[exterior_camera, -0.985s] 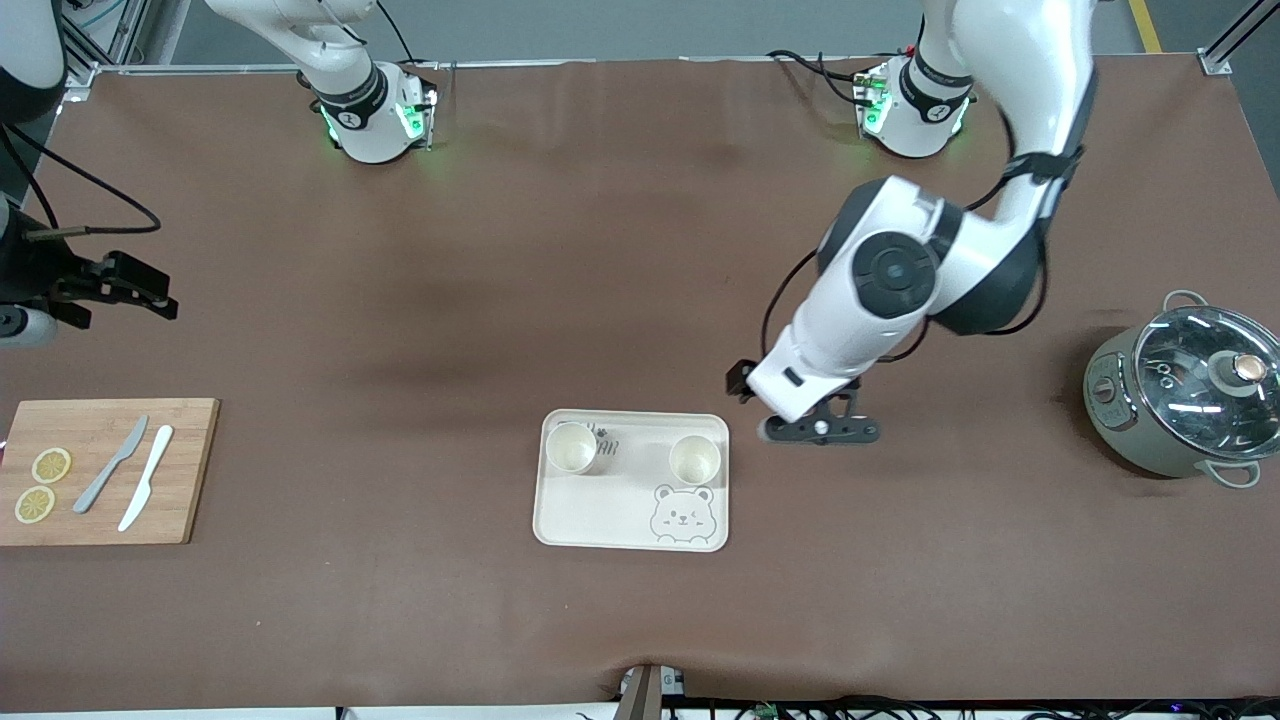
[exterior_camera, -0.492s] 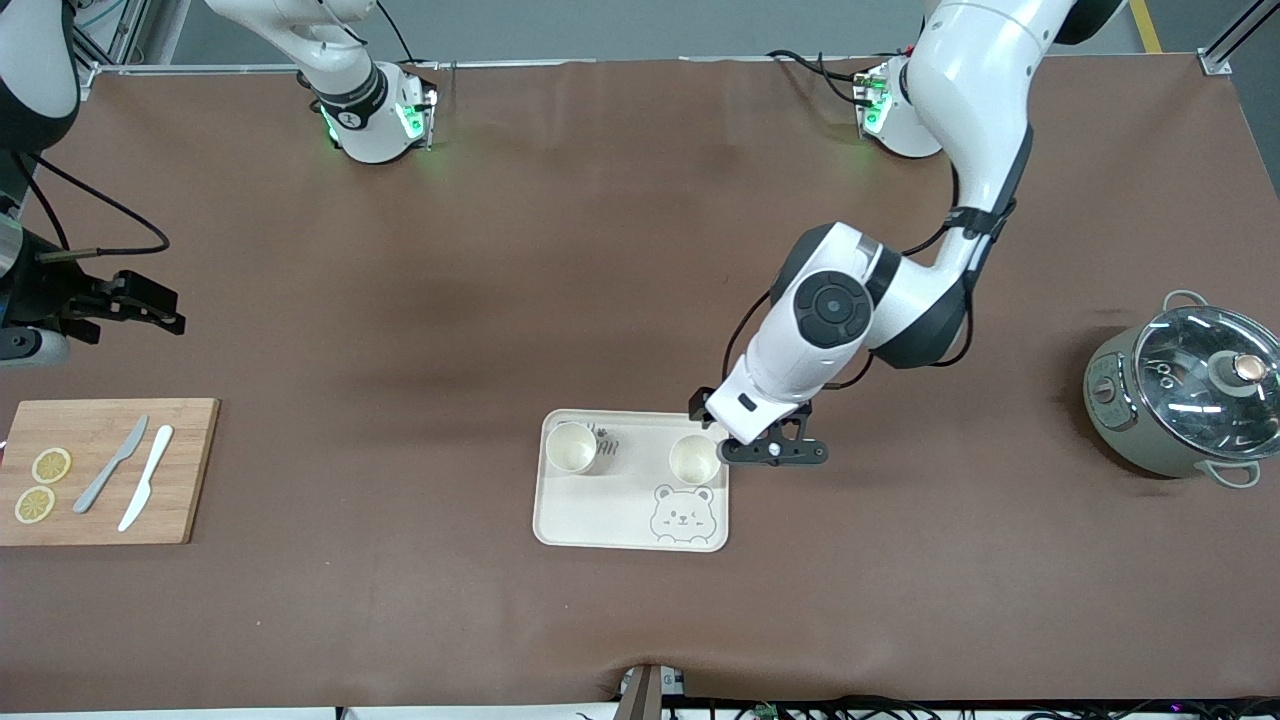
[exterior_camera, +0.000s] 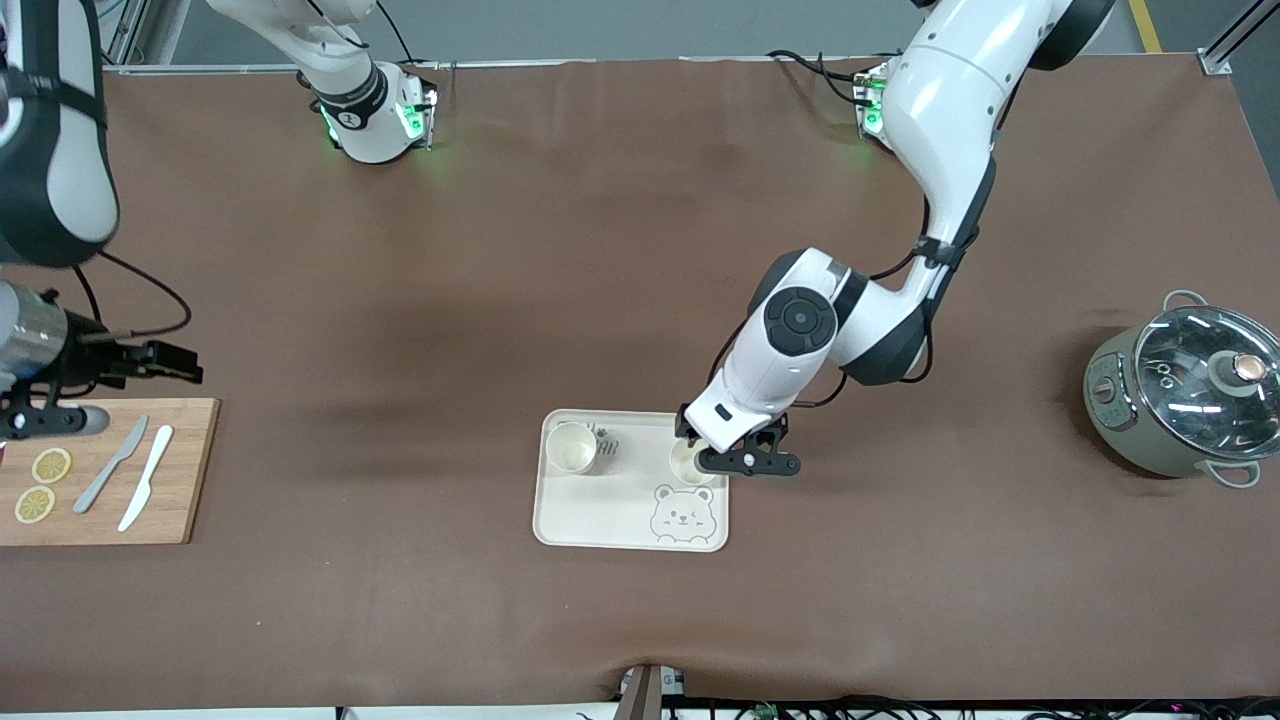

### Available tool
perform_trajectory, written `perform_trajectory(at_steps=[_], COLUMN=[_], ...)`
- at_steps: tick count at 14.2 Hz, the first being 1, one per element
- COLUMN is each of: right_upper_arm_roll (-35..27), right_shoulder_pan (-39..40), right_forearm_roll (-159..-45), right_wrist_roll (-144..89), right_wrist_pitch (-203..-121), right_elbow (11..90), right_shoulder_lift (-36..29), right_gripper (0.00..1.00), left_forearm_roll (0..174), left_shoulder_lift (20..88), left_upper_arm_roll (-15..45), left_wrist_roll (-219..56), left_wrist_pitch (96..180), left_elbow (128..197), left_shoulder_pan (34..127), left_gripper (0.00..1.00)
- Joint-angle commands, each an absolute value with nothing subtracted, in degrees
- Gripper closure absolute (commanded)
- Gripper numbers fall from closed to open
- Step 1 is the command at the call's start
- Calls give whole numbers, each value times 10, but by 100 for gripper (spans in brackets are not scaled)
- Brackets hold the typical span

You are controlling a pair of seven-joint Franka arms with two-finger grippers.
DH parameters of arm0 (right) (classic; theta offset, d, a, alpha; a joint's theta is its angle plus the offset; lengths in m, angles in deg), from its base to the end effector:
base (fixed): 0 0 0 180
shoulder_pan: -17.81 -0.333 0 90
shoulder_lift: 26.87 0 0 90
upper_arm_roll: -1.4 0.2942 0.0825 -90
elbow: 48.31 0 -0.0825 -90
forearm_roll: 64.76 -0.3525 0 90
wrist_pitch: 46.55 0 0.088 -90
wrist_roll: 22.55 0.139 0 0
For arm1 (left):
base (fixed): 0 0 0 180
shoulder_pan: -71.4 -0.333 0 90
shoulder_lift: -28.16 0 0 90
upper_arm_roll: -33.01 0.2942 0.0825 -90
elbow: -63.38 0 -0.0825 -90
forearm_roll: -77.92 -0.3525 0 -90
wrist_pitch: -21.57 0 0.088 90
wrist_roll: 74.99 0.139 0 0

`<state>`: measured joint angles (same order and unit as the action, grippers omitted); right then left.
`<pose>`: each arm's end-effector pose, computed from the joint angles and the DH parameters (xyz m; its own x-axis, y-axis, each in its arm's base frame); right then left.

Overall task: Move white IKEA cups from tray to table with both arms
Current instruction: 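Grasp a white cup with the left gripper while the right gripper approaches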

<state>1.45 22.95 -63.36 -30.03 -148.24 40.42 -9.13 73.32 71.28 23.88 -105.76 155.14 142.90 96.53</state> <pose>0.6031 -0.0567 0.4214 0.9952 0.0469 -0.0857 0.0481 -0.9988 0.0121 0.6056 -0.3819 0.2557 0.9876 -0.0461 0.1500 -0.0669 -0.9884 0.1367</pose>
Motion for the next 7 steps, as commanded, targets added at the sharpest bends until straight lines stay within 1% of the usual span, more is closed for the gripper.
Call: perform_trajectory(at_steps=[1,3,5,6,7], right_upper_arm_roll=[25,26,27,27,27], right_shoulder_pan=[246,235,220,207,195], right_forearm_roll=[-629,-631,-649,-655,-656], right_wrist_roll=[-305,-287,-192,-145,-114], right_wrist_pitch=[-1512,-1530,-1533,-1532,-1532], right_elbow=[391,389,391,391,391], right_shoulder_lift=[-60,-44,-41,-36,-33], right_gripper=[0,0,0,0,0], left_forearm_roll=[702,703,703,703,704], left_shoulder_lift=[745,754,761,763,766], left_upper_arm_roll=[260,260,260,260,260], left_wrist_roll=[-1070,-1070,-1069,-1070,-1070], left_wrist_pitch=[1567,1583,1586,1588,1590], left_elbow=[1412,1410,1410,1410,1410], left_shoulder_pan=[984,983,983,983,982], left_gripper=[27,39,47,52,65])
